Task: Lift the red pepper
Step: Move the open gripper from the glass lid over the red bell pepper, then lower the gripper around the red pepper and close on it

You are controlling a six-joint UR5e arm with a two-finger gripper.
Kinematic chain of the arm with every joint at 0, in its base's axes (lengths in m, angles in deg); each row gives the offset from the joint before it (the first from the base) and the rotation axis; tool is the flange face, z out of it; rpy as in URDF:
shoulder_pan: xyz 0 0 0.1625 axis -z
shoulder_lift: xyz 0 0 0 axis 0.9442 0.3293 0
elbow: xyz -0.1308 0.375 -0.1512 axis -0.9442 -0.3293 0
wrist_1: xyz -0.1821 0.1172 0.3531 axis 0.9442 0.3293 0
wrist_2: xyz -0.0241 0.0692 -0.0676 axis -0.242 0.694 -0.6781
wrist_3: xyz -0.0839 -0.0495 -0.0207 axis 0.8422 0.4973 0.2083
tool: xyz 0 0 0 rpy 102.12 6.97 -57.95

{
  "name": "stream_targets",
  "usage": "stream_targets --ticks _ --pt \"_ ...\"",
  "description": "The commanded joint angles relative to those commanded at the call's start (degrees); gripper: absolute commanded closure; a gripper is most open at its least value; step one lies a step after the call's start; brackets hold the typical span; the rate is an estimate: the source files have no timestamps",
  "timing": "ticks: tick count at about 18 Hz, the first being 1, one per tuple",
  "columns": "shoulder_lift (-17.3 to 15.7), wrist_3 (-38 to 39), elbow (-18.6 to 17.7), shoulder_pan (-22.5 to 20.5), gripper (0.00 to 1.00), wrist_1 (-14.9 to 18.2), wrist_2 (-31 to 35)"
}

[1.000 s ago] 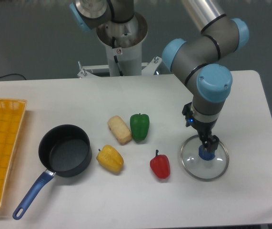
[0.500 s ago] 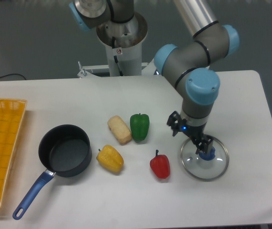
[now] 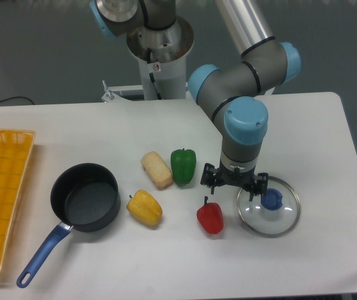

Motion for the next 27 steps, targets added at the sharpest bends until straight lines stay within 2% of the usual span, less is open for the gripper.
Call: stream_targets --ticks 9,17,27 --pt "2.6 7.0 0.3 1.9 0.0 -0.4 0.3" --pt "6.5 12.8 1.3 4.7 0.0 -4.3 2.7" --pt "8.5 14.2 1.5 5.9 0.0 -4.9 4.0"
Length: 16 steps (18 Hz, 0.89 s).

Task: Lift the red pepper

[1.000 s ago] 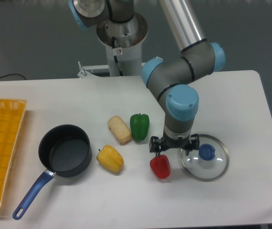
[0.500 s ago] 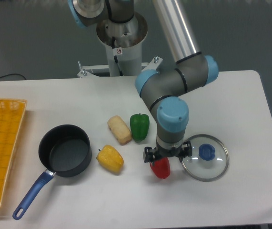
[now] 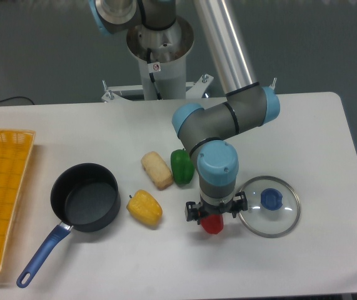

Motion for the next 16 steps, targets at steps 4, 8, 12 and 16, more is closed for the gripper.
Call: stream_targets --ticks 4,8,12,16 --pt "0.5 0.6 0.0 0.3 0.0 0.0 1.1" --pt "0.4 0.3 -0.4 0.3 0.16 -0.3 1.2" --pt "0.7 0.0 -0.4 0.3 0.3 -0.5 1.3" --pt "0.9 0.0 -0.4 0.4 0.33 -0.5 2.2"
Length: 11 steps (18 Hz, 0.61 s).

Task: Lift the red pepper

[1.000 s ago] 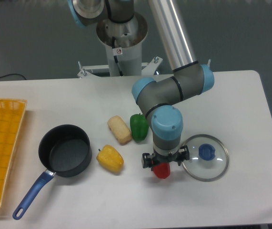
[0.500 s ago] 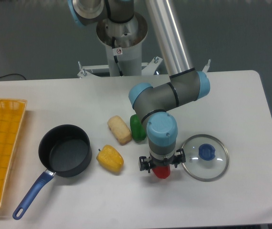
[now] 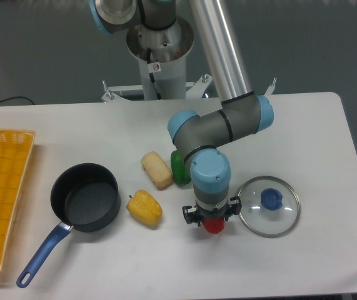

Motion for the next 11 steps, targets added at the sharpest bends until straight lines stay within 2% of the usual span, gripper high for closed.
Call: stream_targets --ticks 6,11 --pt "-1.1 -1.9 0.3 0.0 0.36 0.1 0.0" --pt "-3.3 -4.4 0.6 0.0 0.36 0.3 0.0"
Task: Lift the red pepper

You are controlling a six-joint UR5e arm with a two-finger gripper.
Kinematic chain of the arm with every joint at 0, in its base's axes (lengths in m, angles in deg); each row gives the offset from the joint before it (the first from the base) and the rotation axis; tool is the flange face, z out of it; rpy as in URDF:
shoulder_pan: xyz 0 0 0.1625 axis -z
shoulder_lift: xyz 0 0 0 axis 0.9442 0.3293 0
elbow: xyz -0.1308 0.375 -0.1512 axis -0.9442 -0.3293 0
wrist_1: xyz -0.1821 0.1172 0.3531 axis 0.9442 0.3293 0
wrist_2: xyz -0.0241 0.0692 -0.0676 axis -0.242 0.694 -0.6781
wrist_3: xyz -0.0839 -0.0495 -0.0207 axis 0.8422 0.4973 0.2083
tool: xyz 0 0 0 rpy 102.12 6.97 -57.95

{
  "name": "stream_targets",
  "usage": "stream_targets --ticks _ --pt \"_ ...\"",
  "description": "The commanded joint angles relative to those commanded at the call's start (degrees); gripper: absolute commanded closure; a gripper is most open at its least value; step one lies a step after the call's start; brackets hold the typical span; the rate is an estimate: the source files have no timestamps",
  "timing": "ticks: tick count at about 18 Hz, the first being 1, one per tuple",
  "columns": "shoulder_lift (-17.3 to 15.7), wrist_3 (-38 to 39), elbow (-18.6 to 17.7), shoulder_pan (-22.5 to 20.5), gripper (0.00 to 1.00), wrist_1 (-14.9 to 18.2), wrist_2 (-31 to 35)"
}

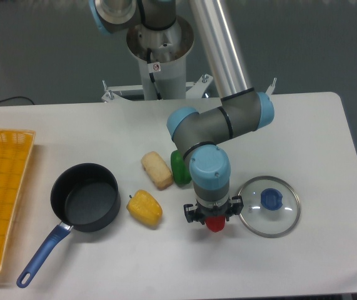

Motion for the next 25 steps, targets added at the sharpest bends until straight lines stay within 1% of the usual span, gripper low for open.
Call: stream_targets --ticks 2,6,8,9,12,15,19,21,23,25 --pt "-1.1 -0.7 0.2 0.0 0.36 0.1 0.0" --pt "-3.3 -6.0 0.2 0.0 0.36 0.8 0.1" --pt "-3.8 -10.0 0.2 0.1 0.36 1.0 0.2" --pt "-4.2 -12.1 0.1 0.1 0.36 1.6 0.3" --pt "-5.6 -20.7 0.1 -0.2 0.36 3.1 0.3" --pt "-7.1 -28.5 0.2 -1.0 0.36 3.4 0.4" --pt "-7.8 -38.7 0.6 -2.4 0.36 3.4 0.4" --pt "-7.8 -42.5 0.6 -3.0 0.36 4.4 0.4" --pt "-8.2 -44.9 0.6 -3.5 0.36 5.2 0.4" --pt "-8.3 -45.3 0.5 -3.9 0.36 6.1 0.4"
